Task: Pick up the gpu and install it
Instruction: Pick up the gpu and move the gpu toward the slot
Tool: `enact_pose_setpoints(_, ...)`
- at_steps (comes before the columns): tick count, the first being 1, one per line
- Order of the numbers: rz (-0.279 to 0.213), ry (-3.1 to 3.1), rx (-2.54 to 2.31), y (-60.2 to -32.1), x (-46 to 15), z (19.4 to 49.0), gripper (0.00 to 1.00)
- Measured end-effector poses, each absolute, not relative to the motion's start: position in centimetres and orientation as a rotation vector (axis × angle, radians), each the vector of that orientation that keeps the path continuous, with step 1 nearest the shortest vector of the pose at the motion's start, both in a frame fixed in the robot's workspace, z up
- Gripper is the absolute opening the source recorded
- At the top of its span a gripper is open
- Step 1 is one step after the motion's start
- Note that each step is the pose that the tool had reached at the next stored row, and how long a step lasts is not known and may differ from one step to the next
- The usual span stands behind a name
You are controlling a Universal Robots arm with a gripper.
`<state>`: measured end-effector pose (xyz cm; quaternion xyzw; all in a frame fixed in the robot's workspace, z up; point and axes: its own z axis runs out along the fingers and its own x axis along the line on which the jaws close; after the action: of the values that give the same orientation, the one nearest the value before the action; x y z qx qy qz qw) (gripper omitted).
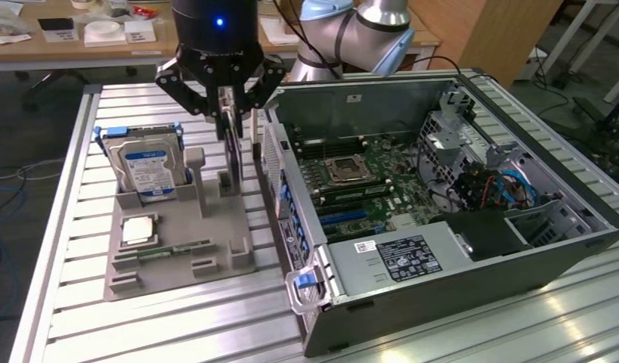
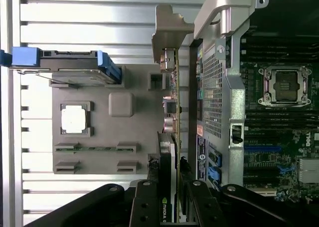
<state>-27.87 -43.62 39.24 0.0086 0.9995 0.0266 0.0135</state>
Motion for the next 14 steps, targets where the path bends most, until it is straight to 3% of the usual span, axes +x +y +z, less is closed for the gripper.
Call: enact_pose_setpoints(14, 0.083, 3.113, 0.027, -43.6, -27.9, 41.1, 0.27)
